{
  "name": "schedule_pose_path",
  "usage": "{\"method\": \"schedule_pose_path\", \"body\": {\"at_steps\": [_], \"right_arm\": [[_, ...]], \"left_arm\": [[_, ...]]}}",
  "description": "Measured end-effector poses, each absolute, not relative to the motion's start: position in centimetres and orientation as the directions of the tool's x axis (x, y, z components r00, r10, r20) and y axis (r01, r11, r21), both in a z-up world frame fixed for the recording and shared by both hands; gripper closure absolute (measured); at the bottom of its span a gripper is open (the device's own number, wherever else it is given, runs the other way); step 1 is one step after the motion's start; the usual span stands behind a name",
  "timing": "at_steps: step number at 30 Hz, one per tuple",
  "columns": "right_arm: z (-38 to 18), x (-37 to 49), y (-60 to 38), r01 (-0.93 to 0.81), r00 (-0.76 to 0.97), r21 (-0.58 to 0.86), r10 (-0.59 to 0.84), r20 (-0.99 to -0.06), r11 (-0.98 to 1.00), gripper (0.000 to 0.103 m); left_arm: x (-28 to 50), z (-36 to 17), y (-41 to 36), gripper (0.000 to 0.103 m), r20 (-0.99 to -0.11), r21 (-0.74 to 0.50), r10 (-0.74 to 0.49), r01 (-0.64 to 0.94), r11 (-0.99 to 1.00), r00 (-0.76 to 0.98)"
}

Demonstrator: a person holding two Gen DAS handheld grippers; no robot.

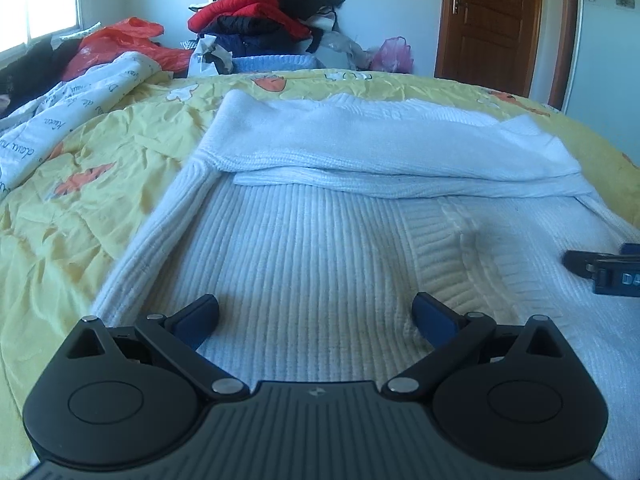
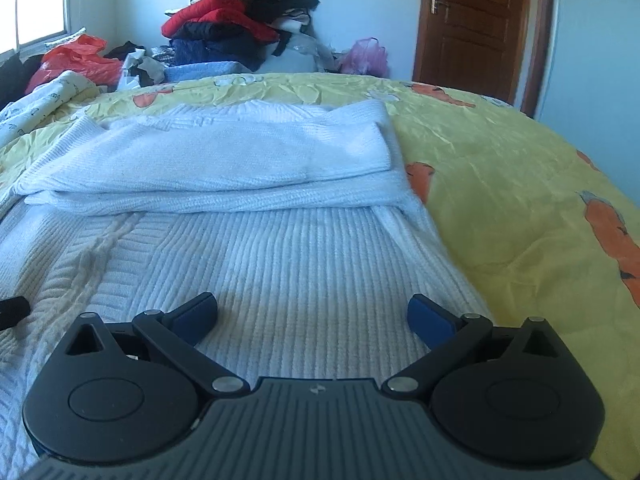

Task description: Fold small clothes

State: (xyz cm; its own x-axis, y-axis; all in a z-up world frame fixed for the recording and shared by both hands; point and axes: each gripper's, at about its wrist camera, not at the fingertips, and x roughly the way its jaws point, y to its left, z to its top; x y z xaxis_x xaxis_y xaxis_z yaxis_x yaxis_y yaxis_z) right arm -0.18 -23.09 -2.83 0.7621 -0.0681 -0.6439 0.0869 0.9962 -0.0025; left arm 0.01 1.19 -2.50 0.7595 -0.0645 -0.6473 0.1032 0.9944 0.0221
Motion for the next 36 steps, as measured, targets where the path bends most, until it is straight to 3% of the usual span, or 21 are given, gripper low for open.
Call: {"method": "schedule_pose_path", "body": {"at_steps": [3,7,36], "right_arm": [[-2.4,-2.4,-22.7,0.115,0.745,0.022,-0.071,-0.664,0.993,0.0],[-3.2,-5.4,-22.2,0.056,0.78,-0.007,-0.048,-0.623,0.998,0.0],[-3.2,-6.4,-21.9,0.046,0.777,0.01,-0.03,-0.629,0.999,0.001]], "left_arm": [[0.0,-2.5,1.1,0.0,-0.646,0.026,-0.061,0.103,0.994,0.761],[0.0,-2.6,1.0,0.0,-0.644,0.026,-0.062,0.103,0.994,0.762],[-0.5,-2.6,1.1,0.0,-0.643,0.031,-0.052,0.094,0.995,0.764]]}}
